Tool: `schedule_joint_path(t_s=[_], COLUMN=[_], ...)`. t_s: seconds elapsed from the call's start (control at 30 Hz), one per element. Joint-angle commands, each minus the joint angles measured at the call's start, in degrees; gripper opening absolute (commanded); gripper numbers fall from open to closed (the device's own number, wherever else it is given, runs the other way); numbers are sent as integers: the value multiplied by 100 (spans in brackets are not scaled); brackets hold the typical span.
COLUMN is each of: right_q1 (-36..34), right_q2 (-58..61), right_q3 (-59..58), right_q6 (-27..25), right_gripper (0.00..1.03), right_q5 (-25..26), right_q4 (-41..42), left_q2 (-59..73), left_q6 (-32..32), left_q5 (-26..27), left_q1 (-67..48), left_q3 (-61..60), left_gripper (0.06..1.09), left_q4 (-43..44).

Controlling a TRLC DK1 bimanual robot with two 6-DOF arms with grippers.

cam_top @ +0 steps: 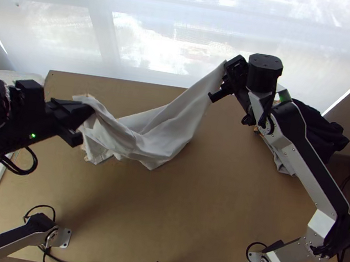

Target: Fold the t-shirt

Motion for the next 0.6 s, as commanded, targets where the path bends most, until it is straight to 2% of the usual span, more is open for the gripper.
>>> schedule_joint_path(t_s=[0.0,0.17,0.33,0.37,0.4,0.43,0.47,0.53,0.57], right_q1=[-421,-597,-746,-773,-808,-817,-817,-817,-817], right_q2=[36,89,97,89,80,71,54,-17,-52], right_q3=[-710,-956,-1185,-1237,-1264,-1290,-1325,-1387,-1396], right_q6=[124,124,168,221,256,265,265,309,379], right_gripper=[3,3,3,3,3,3,5,26,40], right_q5=[-117,-188,-205,-205,-205,-205,-196,-196,-196], right_q4=[414,607,853,879,888,888,888,888,888], left_q2=[-256,-195,7,51,104,183,262,429,526], left_q6=[-218,-412,-702,-754,-763,-754,-754,-728,-702], left_q5=[502,722,1170,1214,1231,1249,1249,1240,1231], left_q1=[-951,-1460,-1759,-1821,-1873,-1909,-1944,-1979,-1979], left_q3=[-1427,-1928,-2210,-2236,-2254,-2245,-2227,-2139,-2078], left_gripper=[9,9,9,13,21,33,52,95,104], left_q4=[-107,43,280,333,377,403,403,394,368])
